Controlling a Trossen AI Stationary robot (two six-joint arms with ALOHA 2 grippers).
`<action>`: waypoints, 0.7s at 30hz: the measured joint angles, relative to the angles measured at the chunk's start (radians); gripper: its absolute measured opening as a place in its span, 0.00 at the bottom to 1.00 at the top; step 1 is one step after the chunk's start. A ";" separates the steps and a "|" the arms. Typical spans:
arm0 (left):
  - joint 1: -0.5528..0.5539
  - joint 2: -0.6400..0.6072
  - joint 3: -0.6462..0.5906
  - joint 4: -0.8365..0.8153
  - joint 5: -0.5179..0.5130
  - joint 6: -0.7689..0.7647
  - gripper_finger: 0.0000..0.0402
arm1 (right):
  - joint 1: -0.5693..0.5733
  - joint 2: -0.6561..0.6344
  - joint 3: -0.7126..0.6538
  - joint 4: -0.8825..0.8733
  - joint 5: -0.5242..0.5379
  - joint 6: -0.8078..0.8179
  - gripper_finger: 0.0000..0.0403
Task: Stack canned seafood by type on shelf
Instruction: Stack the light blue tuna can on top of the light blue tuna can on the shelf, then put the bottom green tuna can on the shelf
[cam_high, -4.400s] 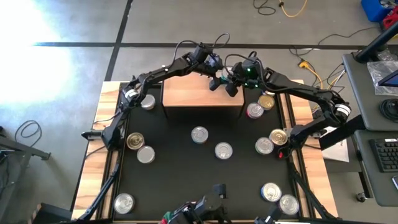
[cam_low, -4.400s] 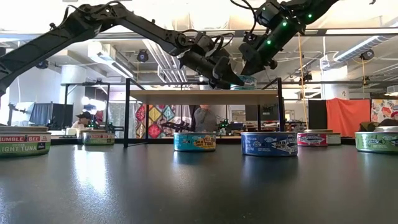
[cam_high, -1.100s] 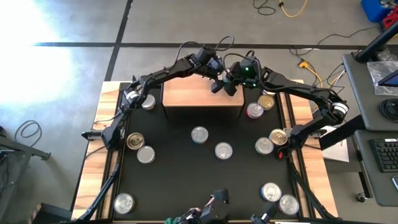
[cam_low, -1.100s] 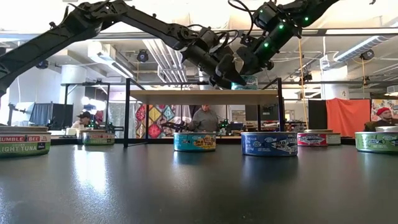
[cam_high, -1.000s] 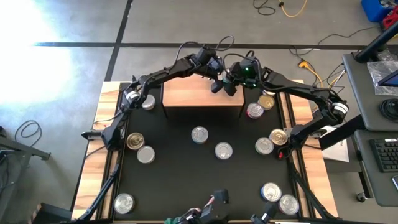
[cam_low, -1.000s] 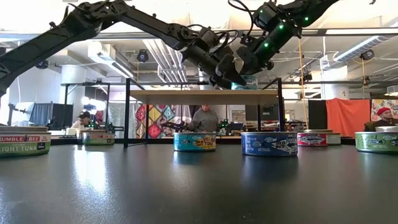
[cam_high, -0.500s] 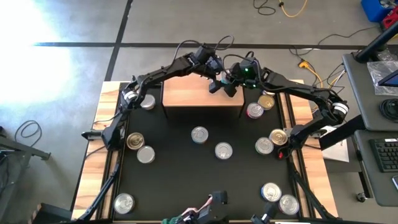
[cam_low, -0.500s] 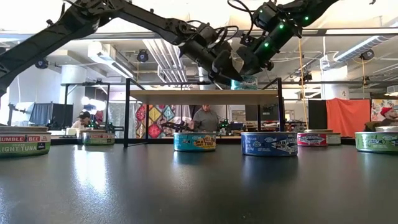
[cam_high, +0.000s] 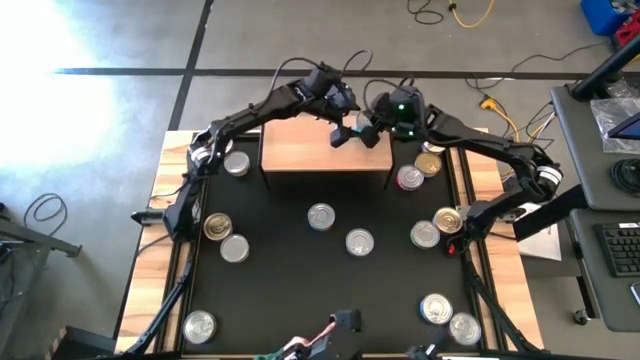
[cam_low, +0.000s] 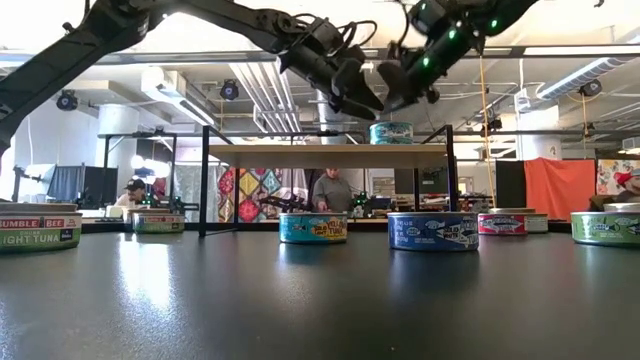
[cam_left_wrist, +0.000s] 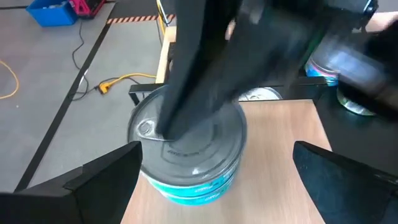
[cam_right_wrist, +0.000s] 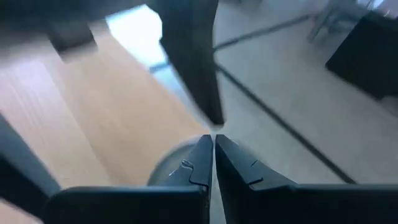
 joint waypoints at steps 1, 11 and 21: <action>0.000 0.000 0.000 0.002 0.000 -0.001 0.99 | 0.000 -0.010 0.010 0.002 0.000 0.001 0.03; -0.030 -0.003 -0.022 0.116 0.010 -0.024 0.99 | 0.007 -0.185 -0.019 -0.046 -0.002 -0.008 0.03; -0.128 -0.052 -0.084 0.225 0.018 -0.038 0.99 | 0.093 -0.420 -0.352 0.328 -0.023 0.070 0.03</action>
